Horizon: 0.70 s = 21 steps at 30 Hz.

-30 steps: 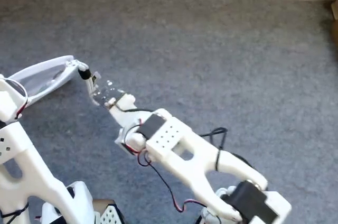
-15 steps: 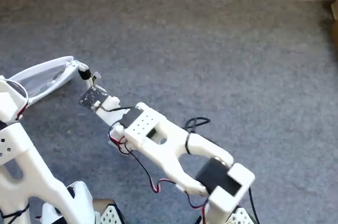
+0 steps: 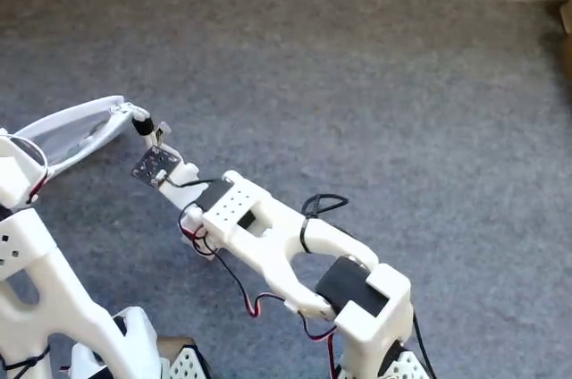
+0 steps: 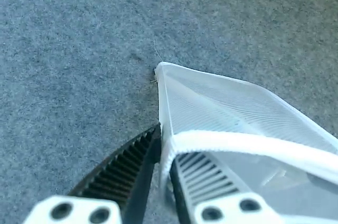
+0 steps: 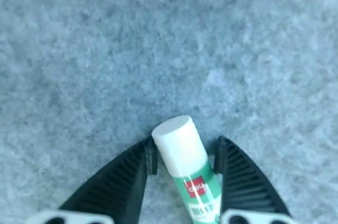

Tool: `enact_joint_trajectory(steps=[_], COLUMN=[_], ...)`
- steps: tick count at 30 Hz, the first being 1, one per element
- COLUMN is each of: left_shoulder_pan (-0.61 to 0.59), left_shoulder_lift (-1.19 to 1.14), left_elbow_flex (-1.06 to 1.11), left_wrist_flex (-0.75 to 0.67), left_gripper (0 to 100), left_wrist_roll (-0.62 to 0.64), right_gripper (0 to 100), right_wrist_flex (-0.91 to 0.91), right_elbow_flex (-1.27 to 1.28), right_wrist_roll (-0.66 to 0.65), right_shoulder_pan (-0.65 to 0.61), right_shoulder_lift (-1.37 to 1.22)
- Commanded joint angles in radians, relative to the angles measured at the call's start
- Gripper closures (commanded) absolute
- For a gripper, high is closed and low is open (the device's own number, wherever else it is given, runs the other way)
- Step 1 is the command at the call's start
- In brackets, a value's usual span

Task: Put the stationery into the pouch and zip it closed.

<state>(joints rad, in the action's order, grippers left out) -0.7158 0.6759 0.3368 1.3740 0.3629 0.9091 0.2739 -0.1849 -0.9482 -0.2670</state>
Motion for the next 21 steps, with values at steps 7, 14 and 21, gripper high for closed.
enact_joint_trajectory(steps=[7, 14, 21], left_shoulder_pan=[-0.010, -0.001, 0.031], left_shoulder_lift=[0.024, 0.024, 0.024], left_elbow_flex=[-0.005, -0.007, -0.005], left_wrist_flex=[-0.020, -0.020, -0.020], left_gripper=[99, 99, 99], left_wrist_roll=[0.008, 0.014, 0.014], right_gripper=[99.3, 99.3, 99.3], right_wrist_flex=[0.022, 0.166, 0.188], right_elbow_flex=[-0.047, -0.058, -0.019], right_wrist_roll=[-0.012, -0.008, -0.011], right_shoulder_pan=[-0.007, 0.045, 0.091], right_shoulder_lift=[0.021, 0.028, 0.266])
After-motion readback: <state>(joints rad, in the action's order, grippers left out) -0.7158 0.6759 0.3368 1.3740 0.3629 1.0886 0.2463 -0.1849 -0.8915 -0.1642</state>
